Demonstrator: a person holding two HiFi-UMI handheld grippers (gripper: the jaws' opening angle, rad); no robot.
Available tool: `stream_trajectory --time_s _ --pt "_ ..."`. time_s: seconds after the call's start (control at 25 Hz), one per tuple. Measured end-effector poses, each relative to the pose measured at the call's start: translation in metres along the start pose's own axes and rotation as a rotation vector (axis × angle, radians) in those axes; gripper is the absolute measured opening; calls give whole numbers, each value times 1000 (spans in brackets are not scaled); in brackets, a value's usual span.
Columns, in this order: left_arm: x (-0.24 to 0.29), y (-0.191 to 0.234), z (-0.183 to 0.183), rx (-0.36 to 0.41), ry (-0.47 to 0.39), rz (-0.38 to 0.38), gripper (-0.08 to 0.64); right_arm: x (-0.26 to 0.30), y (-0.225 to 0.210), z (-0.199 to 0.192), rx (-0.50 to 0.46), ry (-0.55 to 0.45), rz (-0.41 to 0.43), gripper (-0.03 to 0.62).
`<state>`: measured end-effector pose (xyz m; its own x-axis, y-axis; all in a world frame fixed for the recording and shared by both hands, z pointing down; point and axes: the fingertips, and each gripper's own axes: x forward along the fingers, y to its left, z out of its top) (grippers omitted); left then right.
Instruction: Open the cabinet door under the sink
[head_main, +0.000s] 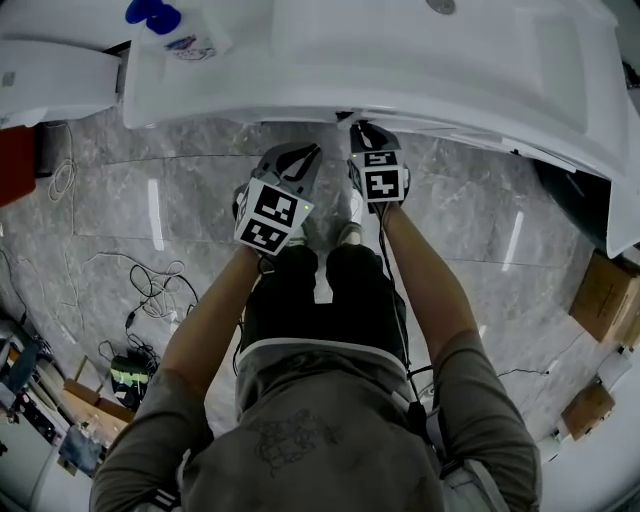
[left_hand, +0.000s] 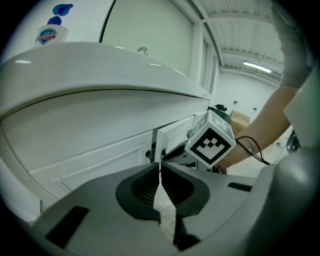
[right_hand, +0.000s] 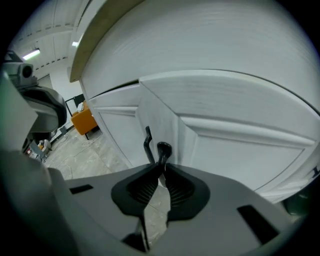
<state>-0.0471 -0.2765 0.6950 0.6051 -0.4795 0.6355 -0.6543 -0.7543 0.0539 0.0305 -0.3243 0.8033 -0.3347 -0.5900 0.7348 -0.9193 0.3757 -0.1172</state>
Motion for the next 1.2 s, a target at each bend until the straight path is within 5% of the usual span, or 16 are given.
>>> stream_trajectory --time_s 0.4,1.04,1.2 --pt "9 -60 -37 22 138 -120 26 -43 15 -43 -130 -39 90 54" --pt "43 -127 -54 102 207 -216 26 -122 3 -138 -282 -125 206 53" --pt "51 -153 -60 132 233 -268 26 -153 -22 -165 -239 -132 200 54"
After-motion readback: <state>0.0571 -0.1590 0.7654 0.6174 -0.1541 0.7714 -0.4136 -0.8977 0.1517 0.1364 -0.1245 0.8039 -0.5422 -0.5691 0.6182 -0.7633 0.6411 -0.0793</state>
